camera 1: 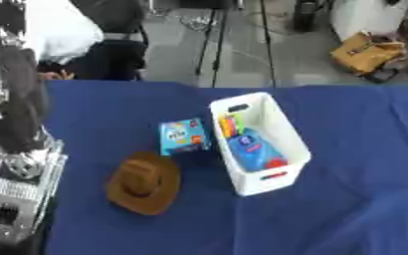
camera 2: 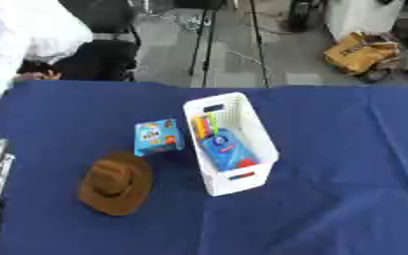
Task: Pick up objects on the table and place them in the box.
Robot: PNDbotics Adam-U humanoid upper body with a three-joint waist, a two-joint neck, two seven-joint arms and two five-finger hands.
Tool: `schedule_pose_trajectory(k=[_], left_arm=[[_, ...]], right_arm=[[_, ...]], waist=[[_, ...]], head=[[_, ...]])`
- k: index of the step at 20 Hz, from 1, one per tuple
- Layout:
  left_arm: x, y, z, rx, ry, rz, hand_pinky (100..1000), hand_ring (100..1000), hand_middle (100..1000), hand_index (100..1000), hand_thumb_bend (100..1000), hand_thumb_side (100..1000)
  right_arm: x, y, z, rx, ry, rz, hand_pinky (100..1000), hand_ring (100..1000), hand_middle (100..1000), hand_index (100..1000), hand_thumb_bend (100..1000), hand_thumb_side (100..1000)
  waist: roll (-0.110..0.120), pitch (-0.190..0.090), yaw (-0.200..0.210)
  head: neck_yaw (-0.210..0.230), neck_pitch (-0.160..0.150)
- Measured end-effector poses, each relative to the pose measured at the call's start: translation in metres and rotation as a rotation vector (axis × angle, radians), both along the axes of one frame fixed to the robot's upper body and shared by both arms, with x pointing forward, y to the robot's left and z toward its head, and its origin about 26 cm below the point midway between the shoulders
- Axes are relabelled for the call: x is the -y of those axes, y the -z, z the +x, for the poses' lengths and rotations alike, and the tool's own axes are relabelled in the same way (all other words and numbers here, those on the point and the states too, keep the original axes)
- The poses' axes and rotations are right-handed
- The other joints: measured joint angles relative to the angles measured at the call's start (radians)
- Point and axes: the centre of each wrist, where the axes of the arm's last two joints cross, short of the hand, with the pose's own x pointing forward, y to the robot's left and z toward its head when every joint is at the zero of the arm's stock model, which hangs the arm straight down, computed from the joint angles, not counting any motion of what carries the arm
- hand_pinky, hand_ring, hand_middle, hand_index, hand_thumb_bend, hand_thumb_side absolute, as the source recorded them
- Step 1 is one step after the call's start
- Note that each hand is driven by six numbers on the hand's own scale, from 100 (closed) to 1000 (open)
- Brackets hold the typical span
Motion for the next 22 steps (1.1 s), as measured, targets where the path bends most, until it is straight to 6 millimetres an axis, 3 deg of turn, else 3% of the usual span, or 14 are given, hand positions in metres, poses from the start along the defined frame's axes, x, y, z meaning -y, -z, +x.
schedule_pose_trajectory(k=[7,10,11,12,14,18,22], left_arm=[[0.000,0.000,0.000,-0.002,-0.002,0.002,865,859,906,999,100,914],[-0.002,-0.002,0.000,-0.014,-0.028,0.035,906,927,920,1000,100,852],[-0.004,-0.004,-0.001,-0.022,-0.051,0.064,918,935,920,1000,100,841],[-0.007,-0.007,-0.001,-0.034,-0.084,0.101,954,962,917,1000,100,760],[-0.013,-0.012,-0.002,-0.078,-0.168,0.193,960,964,911,999,100,749],[-0.020,-0.020,-0.005,-0.181,-0.323,0.390,931,916,863,958,100,801],[-0.027,-0.024,-0.005,-0.302,-0.456,0.616,967,969,925,1000,100,816]], right_arm=[[0.000,0.000,0.000,0.000,-0.001,0.001,779,749,759,821,100,857],[0.000,0.000,0.000,-0.001,0.000,0.002,779,748,758,819,100,850],[0.000,0.000,0.000,-0.002,0.000,0.002,779,748,758,819,100,849],[0.000,0.000,0.000,-0.002,0.000,0.002,779,748,758,819,100,846],[0.000,0.001,0.000,-0.003,0.000,0.001,779,748,758,818,100,845],[-0.001,0.002,0.000,-0.010,-0.002,-0.001,779,748,757,816,100,834],[-0.002,0.004,0.000,-0.015,-0.005,-0.002,779,748,757,815,100,828]], waist=[[0.000,0.000,0.000],[-0.001,-0.002,0.003],[0.000,-0.005,0.006],[0.001,-0.009,0.008],[0.006,-0.017,0.011],[0.015,-0.024,0.014],[0.025,-0.037,0.018]], head=[[0.000,-0.001],[0.000,0.000],[0.000,0.000],[0.000,0.001],[0.000,0.001],[0.000,0.010],[0.001,0.019]])
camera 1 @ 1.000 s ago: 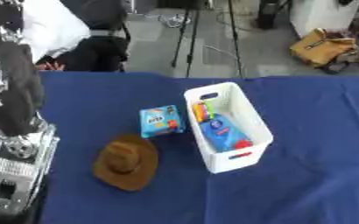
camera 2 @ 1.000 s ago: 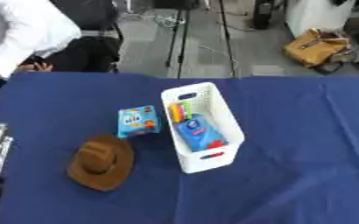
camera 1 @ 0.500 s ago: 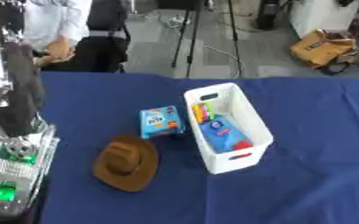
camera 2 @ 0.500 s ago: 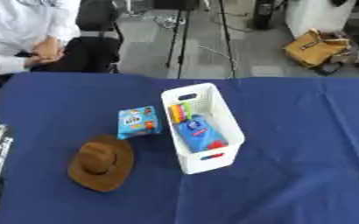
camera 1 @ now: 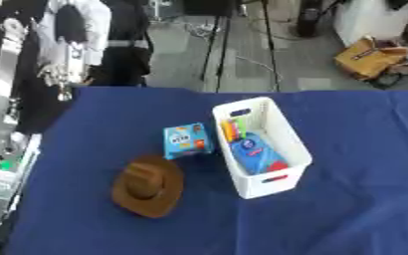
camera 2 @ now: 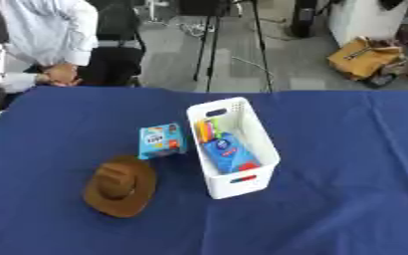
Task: Pick up objects on the table and place them in the box.
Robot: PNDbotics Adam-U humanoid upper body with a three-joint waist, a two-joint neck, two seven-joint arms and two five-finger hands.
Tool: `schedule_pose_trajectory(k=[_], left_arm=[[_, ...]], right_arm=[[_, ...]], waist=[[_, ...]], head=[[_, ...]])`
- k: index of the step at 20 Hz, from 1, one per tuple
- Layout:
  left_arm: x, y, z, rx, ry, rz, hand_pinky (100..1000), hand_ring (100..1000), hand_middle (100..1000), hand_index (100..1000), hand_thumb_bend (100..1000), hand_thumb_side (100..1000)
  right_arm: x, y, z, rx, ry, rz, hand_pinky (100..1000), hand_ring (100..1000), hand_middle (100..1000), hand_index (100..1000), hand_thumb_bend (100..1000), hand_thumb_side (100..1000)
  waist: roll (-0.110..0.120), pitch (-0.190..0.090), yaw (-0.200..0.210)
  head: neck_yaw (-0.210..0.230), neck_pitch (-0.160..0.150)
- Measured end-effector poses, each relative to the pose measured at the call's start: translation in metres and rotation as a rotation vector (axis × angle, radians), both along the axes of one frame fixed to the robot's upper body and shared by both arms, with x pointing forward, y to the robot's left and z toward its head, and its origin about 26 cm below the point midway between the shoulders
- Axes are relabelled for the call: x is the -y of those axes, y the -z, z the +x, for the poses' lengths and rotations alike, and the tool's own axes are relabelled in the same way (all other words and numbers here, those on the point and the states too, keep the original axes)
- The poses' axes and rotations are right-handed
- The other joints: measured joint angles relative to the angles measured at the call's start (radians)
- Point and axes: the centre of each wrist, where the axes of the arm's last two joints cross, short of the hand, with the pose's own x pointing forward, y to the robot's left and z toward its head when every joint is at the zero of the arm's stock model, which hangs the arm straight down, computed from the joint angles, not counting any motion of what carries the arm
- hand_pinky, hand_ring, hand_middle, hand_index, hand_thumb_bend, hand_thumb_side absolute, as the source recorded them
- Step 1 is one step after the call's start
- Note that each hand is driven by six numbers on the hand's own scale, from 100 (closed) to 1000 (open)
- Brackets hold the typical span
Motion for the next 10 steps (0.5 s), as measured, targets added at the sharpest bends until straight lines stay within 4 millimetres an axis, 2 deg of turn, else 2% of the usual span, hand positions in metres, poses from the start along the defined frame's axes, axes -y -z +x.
schedule_pose_trajectory(k=[5,7,8,9,10], left_arm=[[-0.007,0.001,0.010,-0.141,-0.095,0.251,1000,1000,1000,1000,100,772],[-0.008,0.002,0.015,-0.186,-0.111,0.323,1000,1000,1000,1000,100,762],[-0.009,0.003,0.018,-0.209,-0.116,0.357,1000,1000,1000,1000,100,716],[-0.010,0.004,0.021,-0.233,-0.120,0.386,1000,1000,1000,1000,100,765],[-0.011,0.006,0.025,-0.260,-0.123,0.412,1000,1000,1000,1000,100,769]], right_arm=[[0.000,0.001,0.000,-0.005,0.001,0.000,779,748,755,812,100,819],[-0.001,0.003,0.000,-0.010,-0.001,-0.001,779,748,755,810,100,817],[-0.001,0.003,0.000,-0.011,-0.001,-0.001,779,748,754,806,100,816],[-0.001,0.003,0.000,-0.011,-0.001,-0.001,779,748,754,799,100,811],[-0.001,0.003,0.000,-0.011,-0.002,-0.001,779,748,753,797,100,810]], waist=[[0.010,-0.008,0.000],[0.013,-0.012,0.000],[0.015,-0.014,0.000],[0.017,-0.017,0.000],[0.019,-0.019,0.001]], head=[[0.004,0.008],[0.005,0.009],[0.005,0.009],[0.005,0.012],[0.005,0.016]])
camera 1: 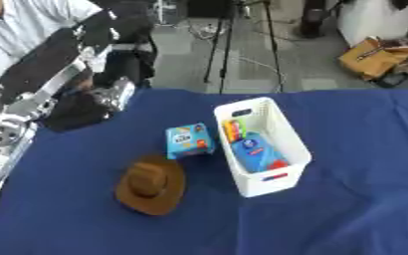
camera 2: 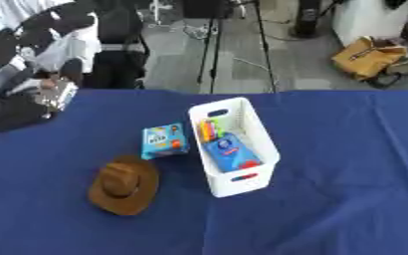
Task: Pick up objects on the table and place them in the box.
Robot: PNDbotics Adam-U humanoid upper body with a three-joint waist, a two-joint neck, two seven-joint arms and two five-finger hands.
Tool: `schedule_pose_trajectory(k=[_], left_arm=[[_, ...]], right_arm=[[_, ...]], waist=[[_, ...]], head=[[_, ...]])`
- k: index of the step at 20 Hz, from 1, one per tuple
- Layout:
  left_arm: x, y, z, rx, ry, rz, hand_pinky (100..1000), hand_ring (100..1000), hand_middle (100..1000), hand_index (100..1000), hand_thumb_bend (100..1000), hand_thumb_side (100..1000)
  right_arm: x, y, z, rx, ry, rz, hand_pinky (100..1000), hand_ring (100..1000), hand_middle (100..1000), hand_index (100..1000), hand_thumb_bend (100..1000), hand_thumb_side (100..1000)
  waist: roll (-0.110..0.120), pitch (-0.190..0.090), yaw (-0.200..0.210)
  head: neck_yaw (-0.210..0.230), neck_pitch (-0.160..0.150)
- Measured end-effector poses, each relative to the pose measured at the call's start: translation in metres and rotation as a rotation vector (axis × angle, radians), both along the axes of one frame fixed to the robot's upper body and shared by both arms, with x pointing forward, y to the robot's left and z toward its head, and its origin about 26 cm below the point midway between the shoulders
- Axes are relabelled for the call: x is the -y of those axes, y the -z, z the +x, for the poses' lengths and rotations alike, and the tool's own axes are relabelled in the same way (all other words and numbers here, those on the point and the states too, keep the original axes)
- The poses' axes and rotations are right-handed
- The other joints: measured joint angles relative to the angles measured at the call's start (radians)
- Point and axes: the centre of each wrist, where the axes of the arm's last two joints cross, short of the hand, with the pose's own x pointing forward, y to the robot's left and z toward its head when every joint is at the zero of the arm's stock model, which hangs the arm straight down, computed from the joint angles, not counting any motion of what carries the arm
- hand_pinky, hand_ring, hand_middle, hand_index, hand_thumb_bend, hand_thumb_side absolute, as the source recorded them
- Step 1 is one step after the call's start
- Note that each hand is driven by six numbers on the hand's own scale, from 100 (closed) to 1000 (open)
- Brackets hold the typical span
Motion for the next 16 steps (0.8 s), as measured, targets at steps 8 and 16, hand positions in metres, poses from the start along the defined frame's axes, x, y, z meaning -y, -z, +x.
schedule_pose_trajectory(k=[8,16], left_arm=[[-0.004,0.014,0.030,-0.267,-0.041,0.121,1000,1000,994,1000,115,875],[-0.013,0.023,0.046,-0.474,-0.113,0.221,1000,1000,1000,1000,295,1000]], right_arm=[[-0.002,0.001,0.000,-0.005,-0.006,-0.001,778,748,748,779,100,794],[-0.003,0.001,0.000,-0.008,-0.009,0.006,777,748,743,762,100,778]], waist=[[0.007,-0.004,0.004],[0.011,-0.004,0.000]], head=[[0.001,0.010],[0.003,0.010]])
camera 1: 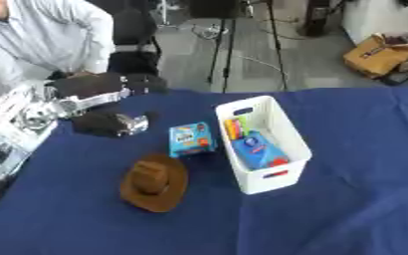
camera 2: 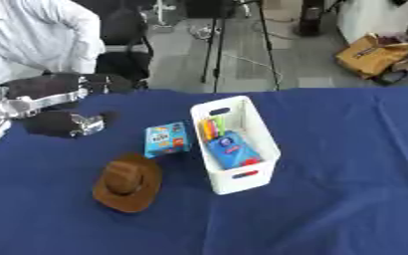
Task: Pick up objects on the table and place them in the box.
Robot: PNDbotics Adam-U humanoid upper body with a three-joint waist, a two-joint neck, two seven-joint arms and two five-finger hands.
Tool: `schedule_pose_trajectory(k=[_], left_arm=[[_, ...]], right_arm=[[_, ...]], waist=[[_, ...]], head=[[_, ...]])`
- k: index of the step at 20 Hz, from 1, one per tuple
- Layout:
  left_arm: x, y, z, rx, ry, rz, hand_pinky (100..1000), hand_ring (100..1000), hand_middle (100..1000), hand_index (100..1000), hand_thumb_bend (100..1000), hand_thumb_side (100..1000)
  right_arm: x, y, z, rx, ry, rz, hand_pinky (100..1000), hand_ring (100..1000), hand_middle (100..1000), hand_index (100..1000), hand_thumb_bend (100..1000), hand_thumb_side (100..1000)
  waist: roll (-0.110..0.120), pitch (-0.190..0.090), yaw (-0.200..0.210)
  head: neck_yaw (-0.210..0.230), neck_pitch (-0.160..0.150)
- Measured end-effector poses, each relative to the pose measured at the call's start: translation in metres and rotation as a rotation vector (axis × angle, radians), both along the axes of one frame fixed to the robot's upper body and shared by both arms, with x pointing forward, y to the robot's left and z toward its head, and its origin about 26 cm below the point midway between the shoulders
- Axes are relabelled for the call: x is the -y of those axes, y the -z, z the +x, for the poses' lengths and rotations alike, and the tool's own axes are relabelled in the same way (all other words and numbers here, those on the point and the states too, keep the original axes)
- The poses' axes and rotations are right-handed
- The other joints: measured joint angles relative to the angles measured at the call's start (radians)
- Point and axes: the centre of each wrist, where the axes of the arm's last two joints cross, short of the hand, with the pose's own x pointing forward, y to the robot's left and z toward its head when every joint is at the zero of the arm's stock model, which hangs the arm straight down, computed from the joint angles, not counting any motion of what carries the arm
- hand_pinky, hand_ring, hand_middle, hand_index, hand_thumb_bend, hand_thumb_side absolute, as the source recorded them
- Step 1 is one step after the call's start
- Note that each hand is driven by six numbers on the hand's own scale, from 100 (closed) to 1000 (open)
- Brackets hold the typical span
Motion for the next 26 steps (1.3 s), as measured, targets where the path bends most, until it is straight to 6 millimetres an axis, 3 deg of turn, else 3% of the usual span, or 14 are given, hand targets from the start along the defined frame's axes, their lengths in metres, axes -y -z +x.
schedule_pose_trajectory(k=[1,2,3,10,23,26], left_arm=[[0.000,0.001,0.000,-0.002,-0.010,-0.005,1000,1000,1000,1000,176,1000],[-0.001,0.002,0.000,-0.002,-0.019,-0.016,1000,1000,1000,1000,176,1000],[-0.002,0.004,0.000,-0.002,-0.028,-0.027,1000,1000,1000,1000,100,1000],[-0.005,0.022,-0.005,0.027,-0.040,-0.125,1000,1000,988,1000,100,1000],[-0.014,0.051,-0.004,-0.122,-0.044,-0.120,1000,1000,1000,1000,100,1000],[-0.017,0.057,-0.004,-0.158,-0.048,-0.117,1000,1000,1000,1000,164,1000]], right_arm=[[0.000,0.000,0.000,0.000,0.000,0.001,777,748,742,760,100,774],[0.000,0.000,0.000,0.000,0.000,0.002,777,748,742,760,100,774],[0.000,0.000,0.000,-0.001,0.000,0.002,776,748,740,757,100,770],[0.000,0.001,0.000,-0.006,0.003,-0.003,775,745,731,746,100,758],[0.000,0.001,0.000,-0.008,-0.008,0.007,771,740,716,723,100,729],[0.000,0.001,0.000,-0.008,-0.013,0.011,770,738,712,717,100,722]], waist=[[0.000,0.000,0.000],[0.001,0.000,0.000],[0.001,0.000,0.000],[0.012,-0.001,0.011],[0.019,-0.004,0.016],[0.019,-0.004,0.016]], head=[[0.000,0.000],[0.000,0.000],[0.000,0.000],[-0.004,0.006],[-0.006,0.016],[-0.007,0.017]])
